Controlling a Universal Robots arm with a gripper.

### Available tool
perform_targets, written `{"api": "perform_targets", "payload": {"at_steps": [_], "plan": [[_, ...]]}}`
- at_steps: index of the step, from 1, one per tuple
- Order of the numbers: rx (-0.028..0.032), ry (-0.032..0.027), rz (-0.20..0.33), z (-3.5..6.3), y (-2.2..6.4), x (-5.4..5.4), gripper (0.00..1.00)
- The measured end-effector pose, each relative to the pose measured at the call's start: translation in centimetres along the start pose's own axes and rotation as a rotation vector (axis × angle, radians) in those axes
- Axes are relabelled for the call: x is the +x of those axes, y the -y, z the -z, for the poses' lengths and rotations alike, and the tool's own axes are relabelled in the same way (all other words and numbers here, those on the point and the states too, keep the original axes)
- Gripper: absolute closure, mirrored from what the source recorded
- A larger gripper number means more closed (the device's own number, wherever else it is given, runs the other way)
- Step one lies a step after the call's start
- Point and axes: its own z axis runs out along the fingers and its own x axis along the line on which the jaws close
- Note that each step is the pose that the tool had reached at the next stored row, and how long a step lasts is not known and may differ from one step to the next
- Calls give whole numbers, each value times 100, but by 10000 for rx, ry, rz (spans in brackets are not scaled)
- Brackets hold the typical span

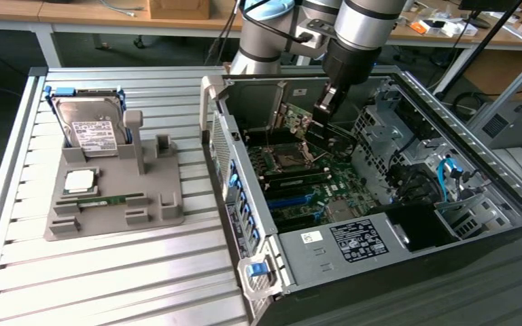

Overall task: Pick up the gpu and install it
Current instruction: 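Insert the gpu into the slot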

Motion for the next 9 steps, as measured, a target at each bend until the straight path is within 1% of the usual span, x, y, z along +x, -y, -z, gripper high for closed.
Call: {"api": "perform_targets", "payload": {"at_steps": [9], "plan": [[-5, 1, 168, 0, 0, 0, 73]]}}
